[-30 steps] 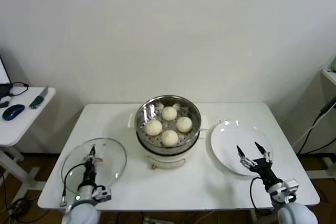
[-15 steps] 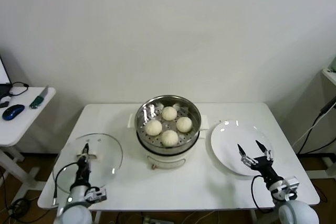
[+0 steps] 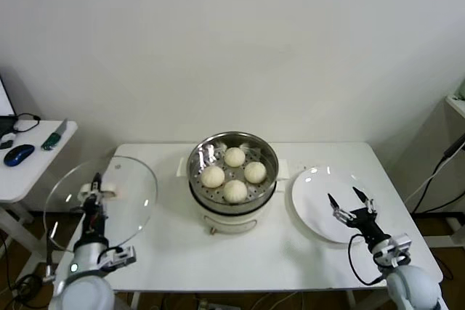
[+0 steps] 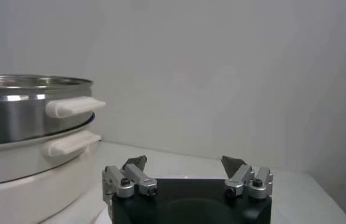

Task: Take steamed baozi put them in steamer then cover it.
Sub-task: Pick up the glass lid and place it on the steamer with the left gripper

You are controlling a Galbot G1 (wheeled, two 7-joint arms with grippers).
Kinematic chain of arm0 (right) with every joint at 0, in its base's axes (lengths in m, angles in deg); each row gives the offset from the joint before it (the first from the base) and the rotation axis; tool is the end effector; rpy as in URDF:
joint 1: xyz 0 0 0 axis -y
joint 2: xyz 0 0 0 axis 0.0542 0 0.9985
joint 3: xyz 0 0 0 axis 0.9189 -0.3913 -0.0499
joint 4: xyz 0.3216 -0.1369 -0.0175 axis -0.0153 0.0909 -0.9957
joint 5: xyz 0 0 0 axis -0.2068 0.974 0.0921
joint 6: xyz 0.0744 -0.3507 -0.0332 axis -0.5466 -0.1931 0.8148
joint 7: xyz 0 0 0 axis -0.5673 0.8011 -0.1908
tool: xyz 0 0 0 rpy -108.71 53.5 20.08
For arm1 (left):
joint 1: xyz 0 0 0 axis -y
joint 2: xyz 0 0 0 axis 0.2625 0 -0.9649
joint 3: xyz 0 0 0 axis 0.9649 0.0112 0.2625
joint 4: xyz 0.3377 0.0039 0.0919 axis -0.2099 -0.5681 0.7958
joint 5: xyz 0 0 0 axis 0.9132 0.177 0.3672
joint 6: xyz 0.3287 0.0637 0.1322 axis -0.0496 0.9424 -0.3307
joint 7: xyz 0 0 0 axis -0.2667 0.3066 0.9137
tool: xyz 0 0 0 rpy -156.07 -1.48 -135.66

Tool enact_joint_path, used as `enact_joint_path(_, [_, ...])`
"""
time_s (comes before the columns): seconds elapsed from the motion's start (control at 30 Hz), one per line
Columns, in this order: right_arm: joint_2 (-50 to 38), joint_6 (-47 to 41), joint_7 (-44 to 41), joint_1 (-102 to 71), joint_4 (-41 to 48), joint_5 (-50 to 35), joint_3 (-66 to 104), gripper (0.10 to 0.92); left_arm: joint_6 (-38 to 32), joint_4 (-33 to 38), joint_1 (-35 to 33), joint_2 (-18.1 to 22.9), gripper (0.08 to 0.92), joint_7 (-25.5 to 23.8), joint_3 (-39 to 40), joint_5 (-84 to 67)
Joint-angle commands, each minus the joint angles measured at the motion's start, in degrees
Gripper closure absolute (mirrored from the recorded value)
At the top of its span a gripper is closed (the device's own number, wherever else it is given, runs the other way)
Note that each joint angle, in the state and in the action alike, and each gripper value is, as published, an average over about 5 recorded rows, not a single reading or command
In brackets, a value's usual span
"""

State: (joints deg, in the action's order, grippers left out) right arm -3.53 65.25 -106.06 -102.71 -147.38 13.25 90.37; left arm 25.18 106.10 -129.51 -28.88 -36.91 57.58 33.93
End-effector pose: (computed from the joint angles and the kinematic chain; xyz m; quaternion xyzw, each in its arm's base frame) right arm 0.2673 -0.1832 -0.3688 0.1182 -0.9896 0.0400 0.0715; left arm 0.2224 0.0792 -0.2812 0.1425 -0.6496 -0.7422 0.0831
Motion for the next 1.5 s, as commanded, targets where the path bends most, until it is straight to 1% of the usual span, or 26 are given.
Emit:
enact_joint_path(0.03, [-1.0, -0.6, 0.6, 2.6, 0.6, 1.7, -1.8, 0.203, 10.3, 7.8, 17.5, -10.6, 0.849, -11.8, 14.3, 0.5])
enact_joint_path(0.13, [-0.8, -0.9, 0.9, 2.9, 0.8, 2.0, -1.9, 0.203, 11.4, 5.9, 25.4, -8.9, 0.849, -16.3, 21.0, 2.4])
enact_joint_path(0.2, [-0.7, -0.9, 0.9, 2.9, 0.9, 2.3, -1.8, 0.203, 11.4, 4.3, 29.6, -6.3, 0.849, -19.1, 24.7, 4.8])
enact_joint_path(0.27, [-0.4, -0.8, 0.9, 2.7, 1.0, 2.6, -1.5, 0.203, 11.4, 2.6, 32.4, -3.4, 0.849, -21.4, 27.7, 7.1])
enact_joint_path(0.37, [0.0, -0.7, 0.9, 2.4, 1.2, 3.0, -0.9, 0.203, 11.4, -0.2, 34.8, 1.4, 0.849, -23.4, 31.0, 10.2])
enact_joint_path(0.6, [0.3, -0.5, 0.9, 1.5, 1.6, 3.6, 0.8, 0.203, 11.4, -6.0, 37.3, 10.0, 0.849, -24.8, 35.4, 14.6])
enact_joint_path(0.77, [0.5, -0.2, 0.6, 1.0, 2.4, 3.9, 2.0, 0.203, 11.4, -10.4, 37.4, 17.2, 0.849, -24.2, 36.6, 16.5])
enact_joint_path(0.9, [0.9, 0.1, 0.4, 0.7, 2.6, 4.1, 2.6, 0.203, 11.4, -14.4, 37.3, 21.4, 0.849, -23.3, 37.2, 16.9])
enact_joint_path(1.03, [1.3, 0.4, 0.2, 0.2, 2.8, 4.3, 3.3, 0.203, 11.4, -16.8, 37.5, 24.1, 0.849, -22.1, 37.8, 16.9])
enact_joint_path(1.13, [1.4, 0.7, -0.1, -0.2, 3.0, 4.3, 3.7, 0.203, 11.4, -18.3, 37.6, 25.3, 0.849, -21.3, 38.3, 16.5])
enact_joint_path(1.5, [2.3, 1.5, -0.6, -0.9, 3.5, 4.6, 4.6, 0.203, 11.4, -24.8, 38.6, 25.7, 0.849, -18.1, 37.6, 13.7])
